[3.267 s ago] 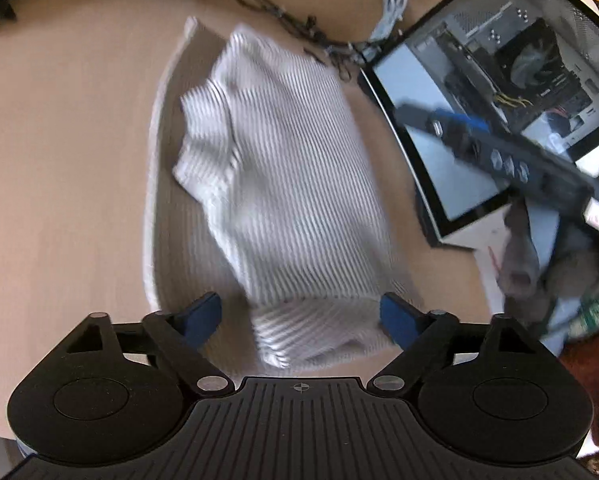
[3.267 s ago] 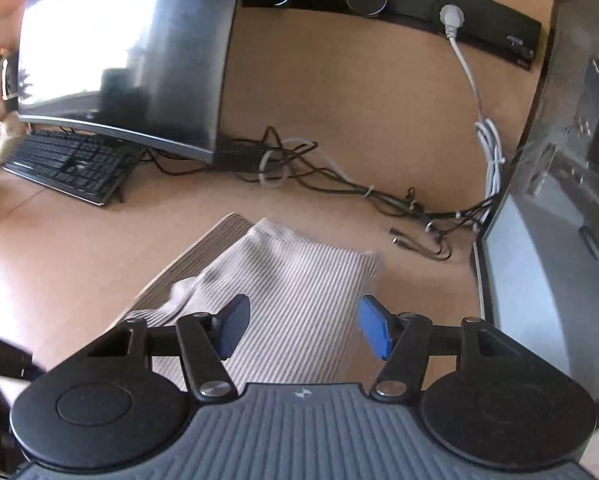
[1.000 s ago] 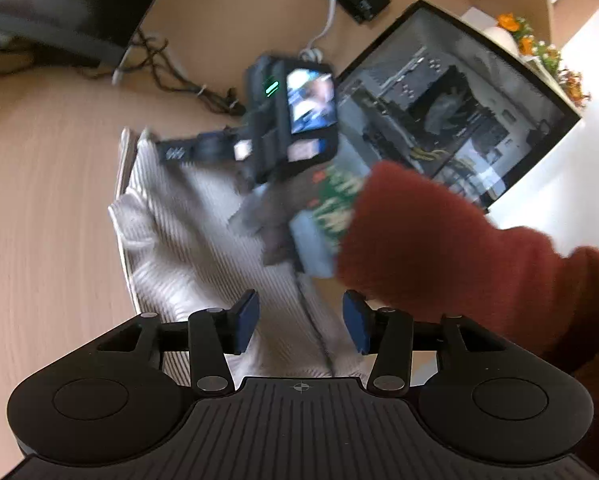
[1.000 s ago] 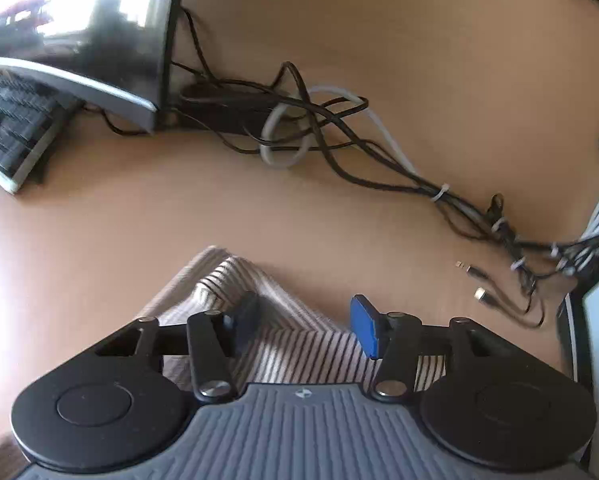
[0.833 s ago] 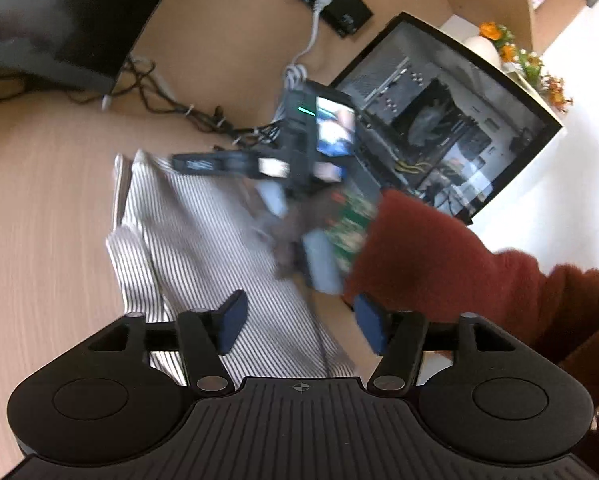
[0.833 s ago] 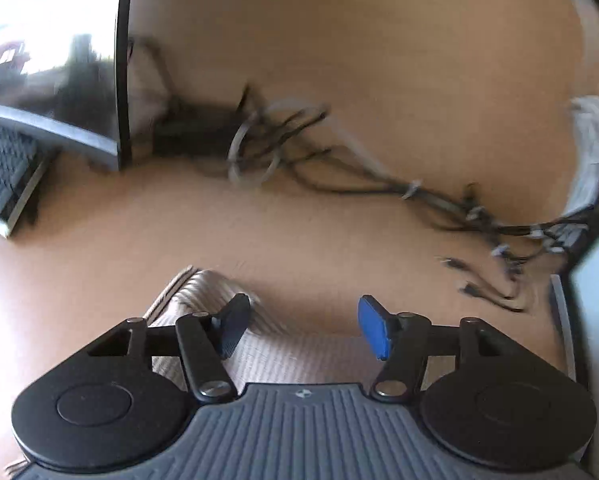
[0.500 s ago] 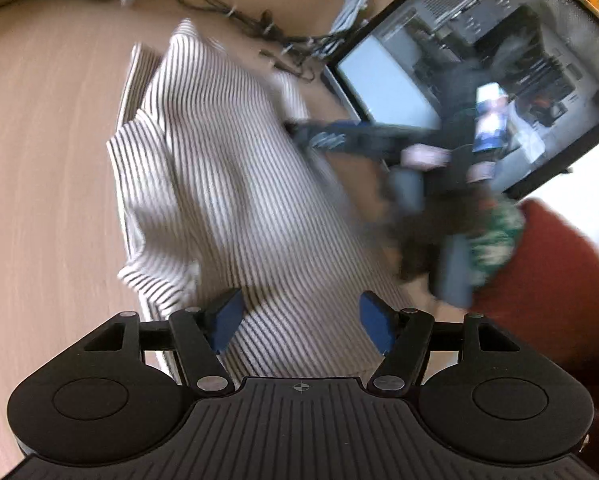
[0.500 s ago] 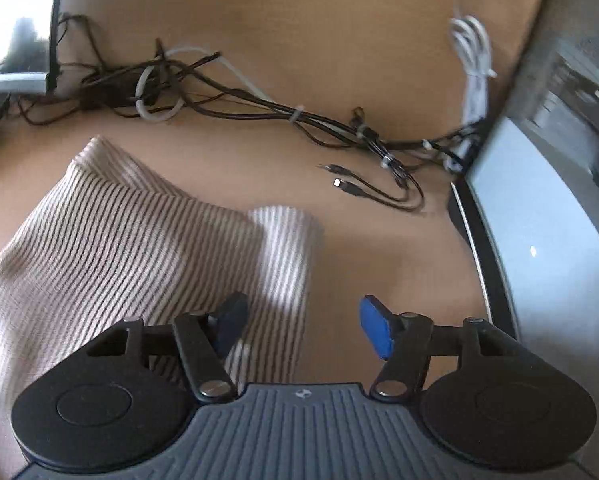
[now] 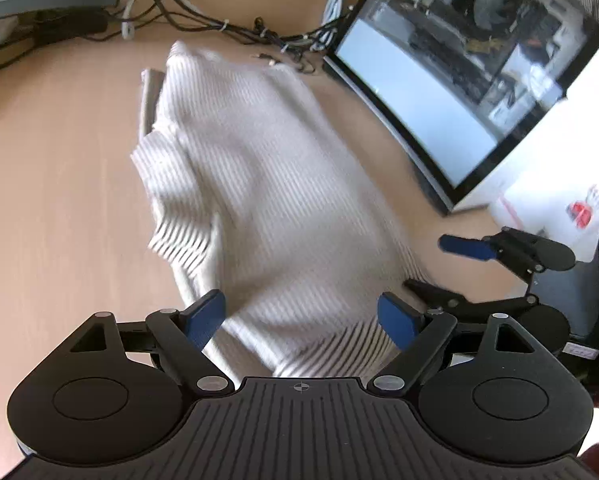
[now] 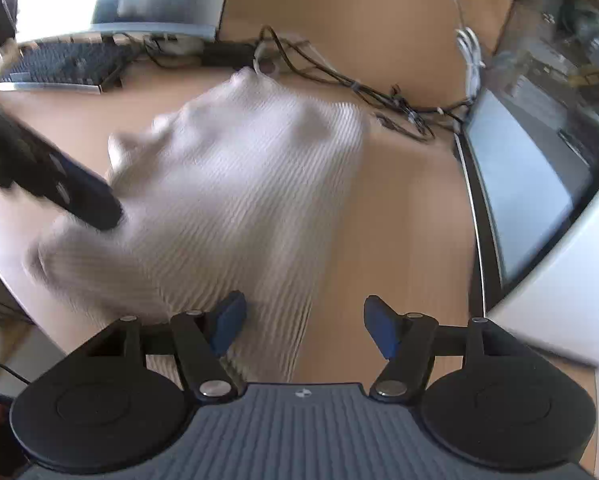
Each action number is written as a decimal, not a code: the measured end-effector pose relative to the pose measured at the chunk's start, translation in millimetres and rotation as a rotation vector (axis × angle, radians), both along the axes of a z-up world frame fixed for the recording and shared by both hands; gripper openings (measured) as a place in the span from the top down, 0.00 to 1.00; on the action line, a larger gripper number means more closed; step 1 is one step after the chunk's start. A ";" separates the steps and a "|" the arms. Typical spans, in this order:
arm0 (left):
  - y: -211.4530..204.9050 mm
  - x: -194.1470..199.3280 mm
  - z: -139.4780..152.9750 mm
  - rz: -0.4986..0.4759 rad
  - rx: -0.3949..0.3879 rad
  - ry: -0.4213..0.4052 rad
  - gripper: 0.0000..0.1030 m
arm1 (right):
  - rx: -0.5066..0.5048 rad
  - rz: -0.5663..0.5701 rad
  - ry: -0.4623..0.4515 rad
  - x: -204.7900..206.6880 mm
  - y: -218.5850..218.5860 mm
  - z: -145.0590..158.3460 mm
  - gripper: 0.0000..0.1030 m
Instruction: Fold clothes
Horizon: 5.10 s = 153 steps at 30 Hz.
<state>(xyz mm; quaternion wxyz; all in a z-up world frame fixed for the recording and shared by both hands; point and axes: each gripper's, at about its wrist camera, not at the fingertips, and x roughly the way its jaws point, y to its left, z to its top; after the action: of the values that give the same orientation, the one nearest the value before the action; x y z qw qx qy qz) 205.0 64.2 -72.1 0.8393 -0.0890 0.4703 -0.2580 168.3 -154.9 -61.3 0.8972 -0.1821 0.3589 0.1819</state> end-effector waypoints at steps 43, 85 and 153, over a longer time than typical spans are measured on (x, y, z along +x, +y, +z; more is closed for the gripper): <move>-30.4 -42.6 11.7 -0.038 0.443 -0.304 0.00 | -0.003 0.349 -0.083 -43.8 46.6 18.9 0.25; 58.3 151.3 4.7 -0.088 -0.297 0.066 0.41 | -0.423 0.800 0.224 103.4 107.9 58.6 0.63; -22.8 69.9 13.7 -0.443 -0.238 0.054 0.14 | 0.279 -0.099 0.025 156.2 33.9 62.0 0.06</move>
<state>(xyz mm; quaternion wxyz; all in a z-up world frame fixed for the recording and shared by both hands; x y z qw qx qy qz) 275.0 41.4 -58.4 0.7330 -0.0888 0.4671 -0.4865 324.5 -121.0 0.7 0.9172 -0.0351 0.3497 0.1876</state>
